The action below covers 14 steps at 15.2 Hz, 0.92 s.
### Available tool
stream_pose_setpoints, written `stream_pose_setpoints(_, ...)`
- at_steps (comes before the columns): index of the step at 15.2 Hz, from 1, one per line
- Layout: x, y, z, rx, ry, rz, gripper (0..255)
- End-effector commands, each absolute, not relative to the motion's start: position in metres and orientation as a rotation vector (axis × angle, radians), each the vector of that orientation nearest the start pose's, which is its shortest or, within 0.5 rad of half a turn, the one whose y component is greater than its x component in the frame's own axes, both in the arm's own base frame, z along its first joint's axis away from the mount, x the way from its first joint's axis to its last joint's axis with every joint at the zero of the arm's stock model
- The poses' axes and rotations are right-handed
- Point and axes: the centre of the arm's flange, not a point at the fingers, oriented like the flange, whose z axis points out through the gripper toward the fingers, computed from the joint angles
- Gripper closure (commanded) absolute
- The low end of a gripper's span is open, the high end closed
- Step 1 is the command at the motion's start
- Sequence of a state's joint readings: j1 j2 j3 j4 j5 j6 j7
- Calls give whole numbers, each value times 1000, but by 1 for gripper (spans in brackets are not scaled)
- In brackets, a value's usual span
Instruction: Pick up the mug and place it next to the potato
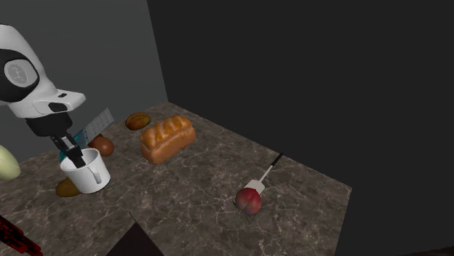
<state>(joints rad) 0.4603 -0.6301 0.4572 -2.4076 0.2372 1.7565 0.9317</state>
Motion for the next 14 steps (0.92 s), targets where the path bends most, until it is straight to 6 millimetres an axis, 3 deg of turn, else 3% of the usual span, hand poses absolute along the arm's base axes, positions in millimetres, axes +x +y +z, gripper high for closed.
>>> stream_pose_setpoints(1, 196, 319, 492, -3201, 247, 25, 255)
stream_pose_setpoints(14, 196, 319, 423, -3201, 247, 25, 255)
